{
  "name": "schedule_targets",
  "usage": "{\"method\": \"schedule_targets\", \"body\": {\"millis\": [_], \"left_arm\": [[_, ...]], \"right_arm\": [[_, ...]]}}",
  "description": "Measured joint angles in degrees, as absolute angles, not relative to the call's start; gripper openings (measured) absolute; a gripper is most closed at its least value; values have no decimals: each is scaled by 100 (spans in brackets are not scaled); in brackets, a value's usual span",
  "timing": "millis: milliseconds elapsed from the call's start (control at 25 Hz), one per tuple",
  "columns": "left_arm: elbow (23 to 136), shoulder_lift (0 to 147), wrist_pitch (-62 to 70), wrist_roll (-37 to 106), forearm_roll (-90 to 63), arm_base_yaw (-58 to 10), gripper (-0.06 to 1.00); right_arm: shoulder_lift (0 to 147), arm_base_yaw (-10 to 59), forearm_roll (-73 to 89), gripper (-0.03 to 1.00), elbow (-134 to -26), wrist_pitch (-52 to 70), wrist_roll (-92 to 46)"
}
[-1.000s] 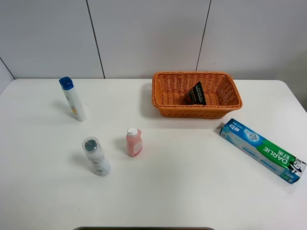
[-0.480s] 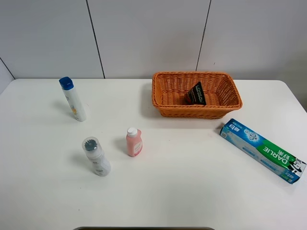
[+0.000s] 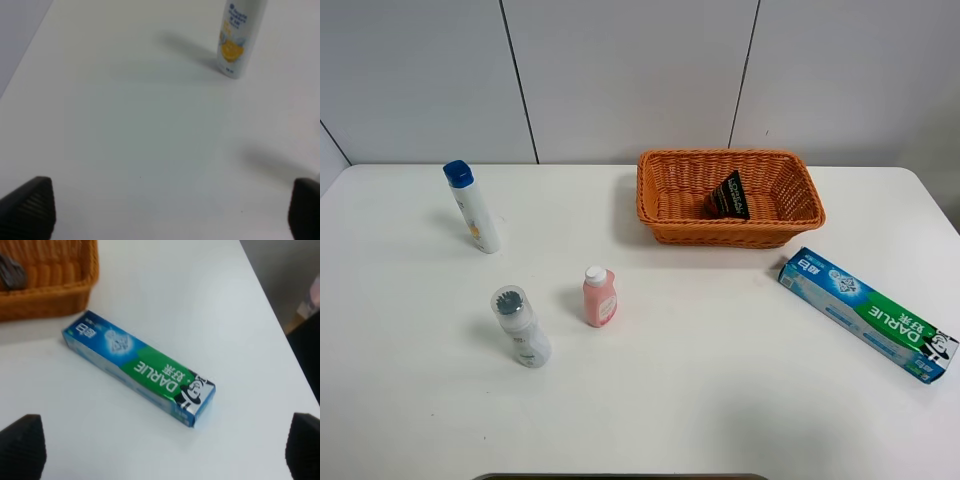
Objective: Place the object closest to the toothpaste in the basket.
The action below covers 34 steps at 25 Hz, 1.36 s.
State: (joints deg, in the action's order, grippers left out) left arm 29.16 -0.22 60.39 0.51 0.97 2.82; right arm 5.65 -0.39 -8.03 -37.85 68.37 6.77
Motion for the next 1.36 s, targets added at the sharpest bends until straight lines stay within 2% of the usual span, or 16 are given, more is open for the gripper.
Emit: {"method": "schedule_targets", "body": {"millis": [440,1360], "left_arm": [[2916,-22,6039,51,97,282,94],[2916,-22,6039,51,97,282,94]], "right_arm": [[-18,-63,-596,99,-3119,6022,628],[-18,-63,-583,99,-2883,6090,556]]}}
